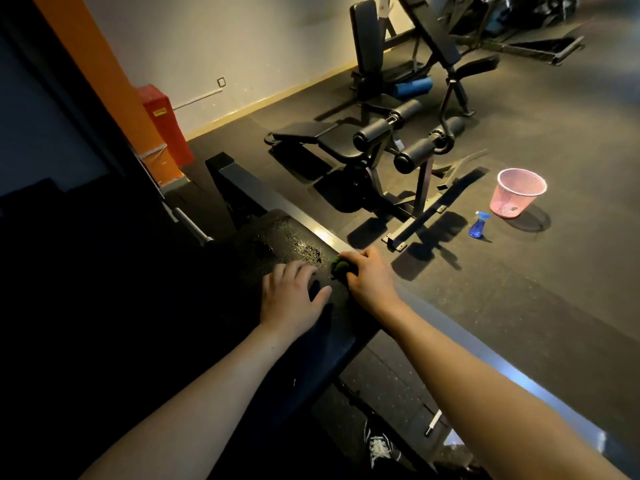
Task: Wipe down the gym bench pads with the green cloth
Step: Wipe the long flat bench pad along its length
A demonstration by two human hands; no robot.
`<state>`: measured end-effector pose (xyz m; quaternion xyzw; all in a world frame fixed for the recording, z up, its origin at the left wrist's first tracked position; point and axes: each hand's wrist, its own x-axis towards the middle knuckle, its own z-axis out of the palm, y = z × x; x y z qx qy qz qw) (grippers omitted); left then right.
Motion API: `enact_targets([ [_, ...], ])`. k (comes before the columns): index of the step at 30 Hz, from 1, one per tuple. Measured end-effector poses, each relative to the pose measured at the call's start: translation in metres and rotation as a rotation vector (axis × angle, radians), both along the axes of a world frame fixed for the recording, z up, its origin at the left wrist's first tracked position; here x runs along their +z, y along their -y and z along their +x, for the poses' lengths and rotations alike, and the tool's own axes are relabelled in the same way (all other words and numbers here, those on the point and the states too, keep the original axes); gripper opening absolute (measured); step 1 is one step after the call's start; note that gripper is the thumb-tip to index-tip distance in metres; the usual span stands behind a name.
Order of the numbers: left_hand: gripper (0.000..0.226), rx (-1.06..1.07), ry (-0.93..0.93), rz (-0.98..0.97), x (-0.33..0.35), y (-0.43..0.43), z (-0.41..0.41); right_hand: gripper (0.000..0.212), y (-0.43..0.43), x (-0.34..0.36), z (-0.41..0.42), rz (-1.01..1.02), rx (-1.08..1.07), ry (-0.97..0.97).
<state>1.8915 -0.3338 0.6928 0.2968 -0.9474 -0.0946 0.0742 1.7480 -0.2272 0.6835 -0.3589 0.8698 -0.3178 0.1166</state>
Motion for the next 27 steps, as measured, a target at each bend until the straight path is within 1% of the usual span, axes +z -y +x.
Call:
enact_targets([
  [2,0.059,0.065,0.054,0.040,0.005,0.012,-0.013,0.042,0.025,0.000,-0.019,0.009,0.032,0.010],
  [5,0.065,0.171,0.164,0.085,0.012,0.029,-0.036,0.044,0.072,-0.003,-0.047,0.040,0.110,0.076],
  [8,0.065,0.277,0.247,0.092,0.017,0.049,-0.060,0.045,0.125,-0.005,-0.070,-0.001,0.192,0.178],
  [11,0.062,0.358,0.311,0.138,0.019,0.059,-0.071,0.047,0.154,-0.008,-0.077,-0.062,0.219,0.320],
  [13,0.059,0.394,0.320,0.122,0.017,0.061,-0.075,0.048,0.156,-0.009,-0.083,-0.089,0.222,0.404],
  [16,0.057,0.431,0.289,0.031,0.016,0.064,-0.081,0.047,0.132,-0.017,-0.090,-0.098,0.233,0.442],
  [18,0.062,0.451,0.312,-0.003,0.018,0.068,-0.092,0.045,0.114,-0.025,-0.096,-0.075,0.224,0.485],
  [20,0.068,0.479,0.356,0.009,0.019,0.069,-0.103,0.045,0.107,-0.034,-0.100,-0.046,0.212,0.510],
  [23,0.072,0.524,0.382,0.072,0.018,0.070,-0.117,0.045,0.128,-0.036,-0.107,-0.061,0.214,0.569],
  [27,0.073,0.569,0.419,0.129,0.017,0.071,-0.123,0.047,0.190,-0.028,-0.110,-0.119,0.228,0.653],
])
